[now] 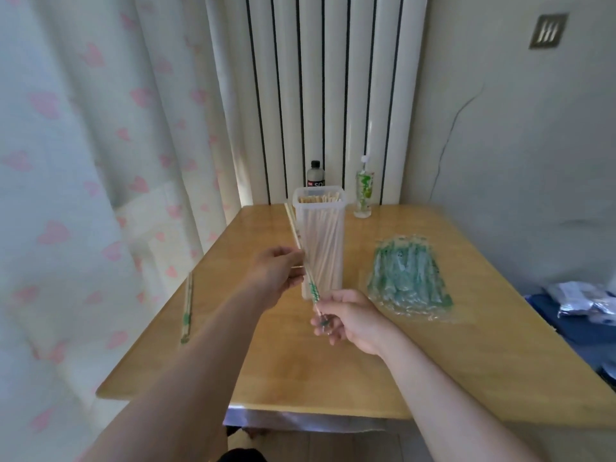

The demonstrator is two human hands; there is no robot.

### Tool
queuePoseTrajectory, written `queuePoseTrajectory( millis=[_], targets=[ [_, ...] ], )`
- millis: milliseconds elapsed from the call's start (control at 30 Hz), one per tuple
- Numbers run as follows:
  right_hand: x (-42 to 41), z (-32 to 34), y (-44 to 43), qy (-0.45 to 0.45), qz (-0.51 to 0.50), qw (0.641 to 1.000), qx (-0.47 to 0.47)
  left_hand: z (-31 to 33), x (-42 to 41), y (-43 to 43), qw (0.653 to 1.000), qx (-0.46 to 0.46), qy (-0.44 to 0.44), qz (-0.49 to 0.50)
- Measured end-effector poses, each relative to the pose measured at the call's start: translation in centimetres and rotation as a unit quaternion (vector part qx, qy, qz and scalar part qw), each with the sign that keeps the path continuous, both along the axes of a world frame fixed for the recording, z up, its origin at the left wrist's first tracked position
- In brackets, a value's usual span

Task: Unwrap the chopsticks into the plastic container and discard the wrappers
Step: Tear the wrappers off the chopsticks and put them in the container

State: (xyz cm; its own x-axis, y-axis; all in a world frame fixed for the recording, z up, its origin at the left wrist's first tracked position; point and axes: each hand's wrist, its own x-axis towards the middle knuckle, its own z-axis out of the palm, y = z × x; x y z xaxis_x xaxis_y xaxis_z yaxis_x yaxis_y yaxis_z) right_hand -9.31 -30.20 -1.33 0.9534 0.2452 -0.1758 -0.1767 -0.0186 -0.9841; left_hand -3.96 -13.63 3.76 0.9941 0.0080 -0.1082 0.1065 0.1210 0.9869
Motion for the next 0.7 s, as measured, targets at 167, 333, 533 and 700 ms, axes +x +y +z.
queuePoseTrajectory(
  millis=[167,333,533,700],
  targets=[
    [0.2,0.1,-1.4,-0.018,0.014,0.999,-0.023,0.0,0.1,-1.6,0.998,0.045,-0.017,0.028],
    [0.9,0.7,-0.6,-0.034,-0.002,0.999,-0.017,-0.2,-0.5,-1.5,0.998,0.051,-0.025,0.021],
    [1.7,1.9,1.4,-0.053,-0.026,0.998,0.027,0.1,-1.5,-0.5,0.998,0.033,-0.043,-0.010],
    [1.7,2.0,2.7,-0.055,-0.037,0.997,0.045,0.0,-1.6,0.4,0.996,0.073,-0.052,0.014]
  ],
)
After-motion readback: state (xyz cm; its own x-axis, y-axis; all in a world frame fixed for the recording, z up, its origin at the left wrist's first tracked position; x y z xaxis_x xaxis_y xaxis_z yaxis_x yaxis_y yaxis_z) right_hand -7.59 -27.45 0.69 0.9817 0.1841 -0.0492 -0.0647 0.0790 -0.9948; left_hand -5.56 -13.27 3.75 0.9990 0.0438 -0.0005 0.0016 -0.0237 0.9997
